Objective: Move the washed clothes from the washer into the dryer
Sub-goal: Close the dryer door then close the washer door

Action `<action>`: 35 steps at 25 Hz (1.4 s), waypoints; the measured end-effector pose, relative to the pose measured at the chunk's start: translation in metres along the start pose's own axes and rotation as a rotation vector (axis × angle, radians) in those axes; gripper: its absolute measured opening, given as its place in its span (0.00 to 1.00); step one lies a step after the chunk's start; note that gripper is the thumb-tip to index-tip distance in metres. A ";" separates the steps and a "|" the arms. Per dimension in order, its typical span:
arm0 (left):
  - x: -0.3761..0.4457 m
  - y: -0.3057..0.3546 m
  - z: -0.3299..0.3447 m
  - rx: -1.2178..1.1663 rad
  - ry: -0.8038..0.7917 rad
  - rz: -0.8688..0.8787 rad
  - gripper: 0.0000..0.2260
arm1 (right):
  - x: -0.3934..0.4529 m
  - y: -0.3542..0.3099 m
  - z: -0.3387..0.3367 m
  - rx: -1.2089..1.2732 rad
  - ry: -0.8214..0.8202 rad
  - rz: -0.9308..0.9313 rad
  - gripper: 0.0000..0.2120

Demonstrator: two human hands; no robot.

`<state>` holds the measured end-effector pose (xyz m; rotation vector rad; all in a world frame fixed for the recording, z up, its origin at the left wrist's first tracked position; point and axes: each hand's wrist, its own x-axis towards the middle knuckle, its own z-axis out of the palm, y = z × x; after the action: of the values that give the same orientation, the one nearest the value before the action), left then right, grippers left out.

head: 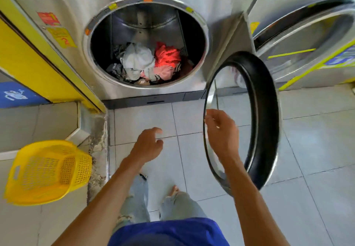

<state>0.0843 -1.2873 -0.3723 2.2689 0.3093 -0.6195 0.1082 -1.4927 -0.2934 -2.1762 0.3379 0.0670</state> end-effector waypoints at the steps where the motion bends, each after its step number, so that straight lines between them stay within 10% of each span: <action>1: -0.006 0.013 0.000 0.000 0.001 0.007 0.18 | -0.005 -0.005 -0.032 0.040 0.121 -0.019 0.10; 6: -0.028 0.090 0.013 -0.072 -0.123 0.064 0.18 | 0.001 0.010 -0.131 0.103 0.403 0.089 0.11; 12: -0.044 0.152 0.028 -0.082 -0.184 0.101 0.19 | 0.014 0.044 -0.114 -0.140 -0.083 0.323 0.39; 20: -0.064 0.149 0.016 -0.105 -0.164 0.029 0.19 | 0.000 0.017 -0.063 0.046 -0.303 0.226 0.15; 30: -0.044 0.092 -0.066 -0.121 0.157 -0.056 0.12 | 0.041 -0.071 0.067 0.135 -0.527 0.205 0.19; 35: -0.002 0.059 -0.112 -0.201 0.220 -0.108 0.26 | 0.074 -0.122 0.120 0.193 -0.603 0.200 0.11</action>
<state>0.1443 -1.2471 -0.2678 2.1372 0.5790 -0.3732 0.2210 -1.3446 -0.2812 -1.8197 0.2006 0.7533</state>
